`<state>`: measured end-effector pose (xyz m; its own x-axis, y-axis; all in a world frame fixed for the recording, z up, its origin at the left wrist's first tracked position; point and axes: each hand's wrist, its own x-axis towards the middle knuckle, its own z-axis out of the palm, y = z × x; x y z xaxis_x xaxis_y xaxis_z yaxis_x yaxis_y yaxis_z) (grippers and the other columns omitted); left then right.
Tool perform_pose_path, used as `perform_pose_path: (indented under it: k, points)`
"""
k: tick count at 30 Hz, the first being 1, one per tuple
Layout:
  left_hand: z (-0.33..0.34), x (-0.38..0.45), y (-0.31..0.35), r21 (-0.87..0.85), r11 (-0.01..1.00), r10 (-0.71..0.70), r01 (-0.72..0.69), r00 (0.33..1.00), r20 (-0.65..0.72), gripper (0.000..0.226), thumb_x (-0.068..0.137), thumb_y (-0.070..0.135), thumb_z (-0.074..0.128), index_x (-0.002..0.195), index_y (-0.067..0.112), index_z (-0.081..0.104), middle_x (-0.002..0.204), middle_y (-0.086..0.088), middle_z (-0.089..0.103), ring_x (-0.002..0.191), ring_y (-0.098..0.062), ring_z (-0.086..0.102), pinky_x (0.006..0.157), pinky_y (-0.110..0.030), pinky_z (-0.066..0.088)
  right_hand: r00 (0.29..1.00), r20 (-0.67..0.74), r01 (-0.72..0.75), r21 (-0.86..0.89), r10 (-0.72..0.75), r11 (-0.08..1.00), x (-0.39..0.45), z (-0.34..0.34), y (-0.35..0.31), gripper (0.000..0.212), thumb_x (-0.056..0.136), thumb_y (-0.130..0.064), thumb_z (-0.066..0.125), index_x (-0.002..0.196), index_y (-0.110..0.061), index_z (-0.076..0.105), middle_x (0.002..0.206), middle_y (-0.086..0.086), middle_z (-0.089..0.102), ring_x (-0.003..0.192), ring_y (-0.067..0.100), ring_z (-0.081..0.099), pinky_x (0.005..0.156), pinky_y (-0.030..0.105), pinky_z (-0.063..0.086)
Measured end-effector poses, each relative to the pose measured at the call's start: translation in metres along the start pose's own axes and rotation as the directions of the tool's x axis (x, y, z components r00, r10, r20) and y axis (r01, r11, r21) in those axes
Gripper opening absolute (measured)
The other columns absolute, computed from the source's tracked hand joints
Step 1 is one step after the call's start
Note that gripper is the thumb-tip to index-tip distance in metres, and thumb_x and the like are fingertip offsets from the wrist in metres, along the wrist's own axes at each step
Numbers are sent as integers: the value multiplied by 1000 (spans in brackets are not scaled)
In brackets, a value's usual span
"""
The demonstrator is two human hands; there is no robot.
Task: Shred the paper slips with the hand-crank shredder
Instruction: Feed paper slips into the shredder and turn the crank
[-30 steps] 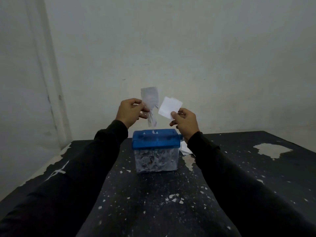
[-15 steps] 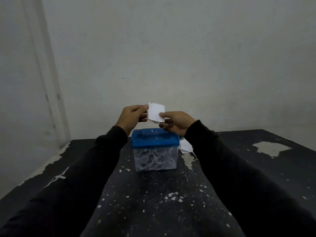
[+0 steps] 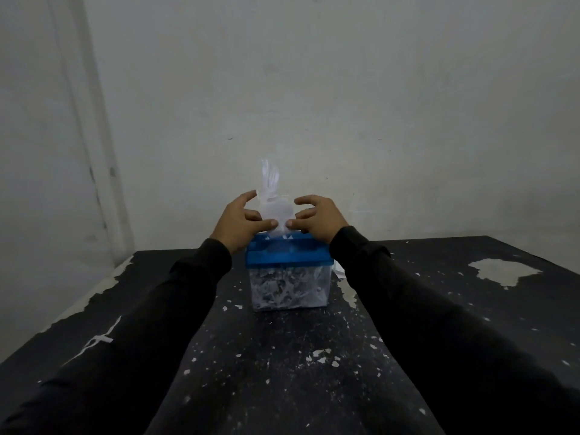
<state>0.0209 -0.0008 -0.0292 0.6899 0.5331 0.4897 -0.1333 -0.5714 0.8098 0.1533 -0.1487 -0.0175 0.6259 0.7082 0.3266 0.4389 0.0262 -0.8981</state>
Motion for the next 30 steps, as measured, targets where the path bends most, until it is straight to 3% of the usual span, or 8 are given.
perform_pose_path:
  k: [2, 5, 8, 14, 19, 22, 25, 30]
  points:
    - [0, -1, 0, 3, 1000, 8, -8, 1000, 12, 67, 85, 14, 82, 144, 10, 50, 78, -2, 76, 72, -10, 74, 65, -20, 58, 1000, 16, -1, -8, 2, 1000, 2, -4, 0, 26, 79, -2, 84, 99, -8, 69, 77, 2, 74, 62, 6, 69, 64, 21, 52]
    - [-2, -3, -3, -3, 1000, -3, 3, 998, 61, 39, 86, 17, 80, 121, 2, 70, 93, -1, 78, 86, -17, 76, 78, -25, 61, 1000, 17, 22, -13, -22, 1000, 2, -3, 4, 17, 76, -3, 86, 81, -10, 71, 63, -4, 72, 58, 4, 66, 61, 18, 52]
    - [-3, -3, -10, 13, 1000, -4, 3, 996, 93, 33, 86, 14, 80, 116, 1, 75, 103, -6, 77, 95, -21, 74, 83, -27, 61, 999, 31, 35, -80, -32, 996, 3, -2, 7, 18, 75, -7, 88, 84, -8, 73, 72, 2, 75, 67, 11, 70, 71, 24, 56]
    - [-1, -2, -7, 127, 990, 39, -53, 993, 110, 19, 88, 15, 79, 103, 4, 78, 90, -6, 78, 73, -7, 71, 66, -17, 56, 995, 76, 85, -316, -64, 945, 10, -5, 9, 23, 82, -24, 85, 95, -6, 79, 90, 10, 77, 88, 28, 73, 84, 42, 61]
    - [-5, -3, -14, 235, 969, 35, -71, 987, 156, 17, 92, 22, 75, 82, 9, 74, 73, 2, 71, 59, 0, 61, 60, -14, 48, 994, 80, 94, -357, -69, 929, 11, -6, 12, 24, 83, -26, 83, 89, -2, 78, 88, 18, 75, 71, 21, 64, 81, 46, 58]
    - [-7, -4, -17, 226, 972, 27, -65, 986, 167, 9, 96, 20, 70, 102, 14, 73, 88, 8, 73, 69, 5, 66, 64, -10, 48, 994, 91, 94, -379, -64, 921, 9, -2, 7, 27, 85, -27, 82, 87, 0, 77, 80, 18, 72, 65, 19, 54, 68, 42, 53]
    - [-4, -5, -17, 251, 964, 47, -91, 983, 177, 23, 99, 18, 66, 121, 12, 70, 104, 1, 73, 84, -1, 67, 68, -9, 49, 993, 109, 89, -391, -50, 916, 7, 1, 7, 30, 86, -28, 81, 87, 2, 76, 78, 22, 69, 64, 19, 51, 64, 34, 46]
    - [3, -5, -23, 288, 951, 61, -110, 983, 172, 34, 100, 20, 63, 133, 8, 63, 121, -6, 69, 101, -18, 66, 85, -26, 52, 988, 136, 126, -407, -76, 905, 7, -1, 7, 29, 88, -26, 78, 67, -11, 67, 65, 7, 58, 58, 16, 47, 60, 29, 43]
